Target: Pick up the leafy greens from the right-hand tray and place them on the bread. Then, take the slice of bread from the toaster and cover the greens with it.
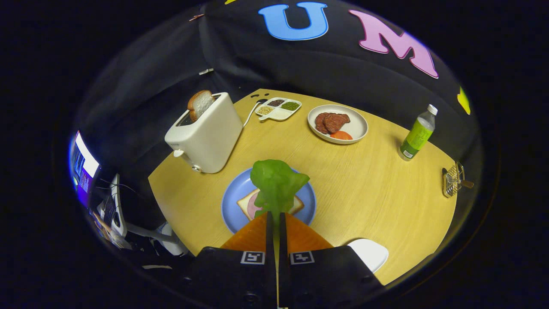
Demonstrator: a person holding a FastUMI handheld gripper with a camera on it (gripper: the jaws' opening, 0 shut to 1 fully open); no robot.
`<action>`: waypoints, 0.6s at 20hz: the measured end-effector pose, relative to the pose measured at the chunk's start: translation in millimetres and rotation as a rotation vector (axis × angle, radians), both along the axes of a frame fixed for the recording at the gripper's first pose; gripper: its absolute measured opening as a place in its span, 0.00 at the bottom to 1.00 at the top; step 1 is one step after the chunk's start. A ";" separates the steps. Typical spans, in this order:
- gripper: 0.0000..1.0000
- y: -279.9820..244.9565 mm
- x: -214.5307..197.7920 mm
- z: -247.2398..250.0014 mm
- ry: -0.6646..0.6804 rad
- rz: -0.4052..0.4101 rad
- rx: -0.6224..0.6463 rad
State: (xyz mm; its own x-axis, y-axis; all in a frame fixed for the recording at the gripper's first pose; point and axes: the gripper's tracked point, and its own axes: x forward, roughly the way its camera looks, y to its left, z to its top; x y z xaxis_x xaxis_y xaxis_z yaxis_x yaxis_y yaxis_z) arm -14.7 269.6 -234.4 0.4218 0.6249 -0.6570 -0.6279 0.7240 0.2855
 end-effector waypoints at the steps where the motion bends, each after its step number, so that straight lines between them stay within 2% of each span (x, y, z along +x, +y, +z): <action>1: 0.07 7.6 -0.4 -0.6 0.005 0.012 -0.002; 5: 0.07 24.3 3.9 -7.3 -0.008 0.027 -0.042; 10: 0.42 22.6 13.9 -6.7 -0.049 -0.018 -0.072; 12: 0.47 19.7 14.0 -2.3 -0.050 -0.030 -0.064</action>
State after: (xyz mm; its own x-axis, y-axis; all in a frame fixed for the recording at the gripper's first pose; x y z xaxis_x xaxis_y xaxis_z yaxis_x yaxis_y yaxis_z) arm -0.7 289.2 -236.7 0.4732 0.5685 -0.6729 -0.6180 0.7586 0.2063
